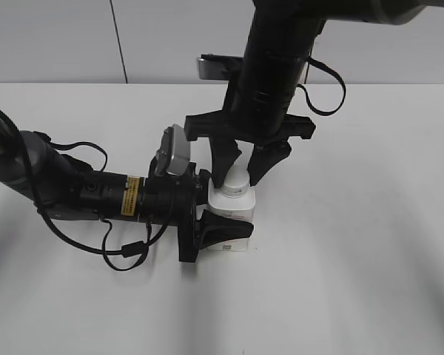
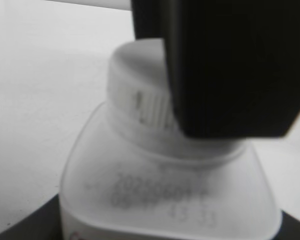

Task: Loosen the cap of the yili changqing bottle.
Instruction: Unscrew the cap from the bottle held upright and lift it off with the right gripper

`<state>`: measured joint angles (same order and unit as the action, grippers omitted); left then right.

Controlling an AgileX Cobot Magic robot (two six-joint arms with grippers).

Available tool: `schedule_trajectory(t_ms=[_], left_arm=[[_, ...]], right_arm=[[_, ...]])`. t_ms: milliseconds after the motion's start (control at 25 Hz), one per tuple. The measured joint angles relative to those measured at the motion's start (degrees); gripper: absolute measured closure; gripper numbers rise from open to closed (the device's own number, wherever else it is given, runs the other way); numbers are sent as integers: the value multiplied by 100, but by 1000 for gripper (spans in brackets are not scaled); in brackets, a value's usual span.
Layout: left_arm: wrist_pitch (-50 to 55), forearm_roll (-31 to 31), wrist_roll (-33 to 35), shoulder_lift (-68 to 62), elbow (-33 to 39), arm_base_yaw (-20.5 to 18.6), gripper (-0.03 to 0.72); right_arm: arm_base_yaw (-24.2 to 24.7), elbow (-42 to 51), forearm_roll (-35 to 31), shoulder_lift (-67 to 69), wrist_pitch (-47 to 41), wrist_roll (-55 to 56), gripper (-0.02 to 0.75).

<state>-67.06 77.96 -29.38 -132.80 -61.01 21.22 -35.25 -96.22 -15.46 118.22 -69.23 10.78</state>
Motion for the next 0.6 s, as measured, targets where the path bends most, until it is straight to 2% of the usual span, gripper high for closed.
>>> schedule_trajectory(t_ms=[600], left_arm=[[-15,0,0,0,0,0,267]], right_arm=[[0,0,27,0,1,-1641,342]])
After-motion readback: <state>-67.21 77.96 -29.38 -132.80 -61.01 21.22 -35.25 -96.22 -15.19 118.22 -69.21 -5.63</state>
